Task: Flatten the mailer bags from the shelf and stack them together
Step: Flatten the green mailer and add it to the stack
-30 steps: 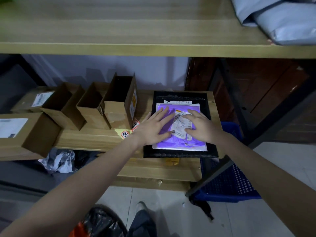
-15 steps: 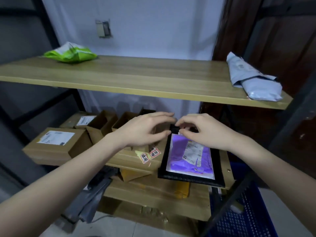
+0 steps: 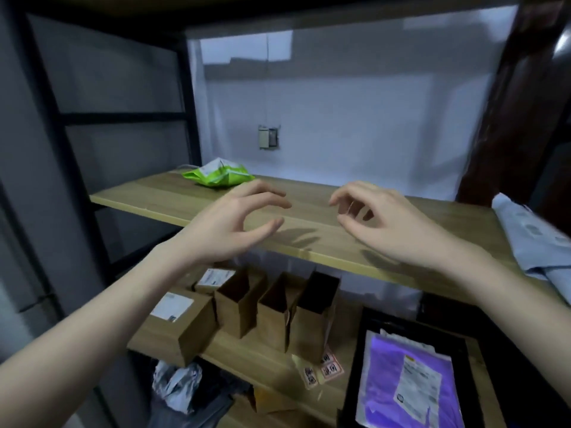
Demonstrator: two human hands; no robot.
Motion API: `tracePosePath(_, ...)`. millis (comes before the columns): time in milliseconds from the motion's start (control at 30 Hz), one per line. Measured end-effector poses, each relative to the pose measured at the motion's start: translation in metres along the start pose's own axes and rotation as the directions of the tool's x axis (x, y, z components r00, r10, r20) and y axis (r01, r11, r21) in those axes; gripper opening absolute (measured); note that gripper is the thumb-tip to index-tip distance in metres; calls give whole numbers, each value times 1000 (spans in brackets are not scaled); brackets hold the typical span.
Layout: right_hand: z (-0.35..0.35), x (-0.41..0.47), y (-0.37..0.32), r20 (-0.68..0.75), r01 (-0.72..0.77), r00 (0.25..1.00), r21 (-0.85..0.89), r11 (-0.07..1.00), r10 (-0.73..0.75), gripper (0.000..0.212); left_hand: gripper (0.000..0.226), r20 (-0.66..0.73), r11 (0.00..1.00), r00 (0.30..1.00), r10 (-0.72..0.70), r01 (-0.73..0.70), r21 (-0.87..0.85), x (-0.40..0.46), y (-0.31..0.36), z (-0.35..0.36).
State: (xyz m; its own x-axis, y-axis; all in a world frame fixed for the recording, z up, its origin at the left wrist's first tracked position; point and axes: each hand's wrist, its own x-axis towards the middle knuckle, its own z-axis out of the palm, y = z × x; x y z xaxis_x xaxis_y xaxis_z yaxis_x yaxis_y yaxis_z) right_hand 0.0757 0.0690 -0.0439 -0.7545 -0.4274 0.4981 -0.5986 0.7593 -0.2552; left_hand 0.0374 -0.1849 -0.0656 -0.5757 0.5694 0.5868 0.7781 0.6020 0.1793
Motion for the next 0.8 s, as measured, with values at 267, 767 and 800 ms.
tracePosePath(267,23,99,14,95,125,989,-133,983,-113,28,46,-144,974,978,-150,171,149,6,-95,-32)
tracePosePath(767,97,218,52,166,198,971,-148,969,-173,30,82,-113,815,908,-404,413,408,47,-255,3)
tracePosePath(800,100,221,55,165,194,972,-145,970,-170,31,80,-100,807,905,-413,414,421,50,-260,6)
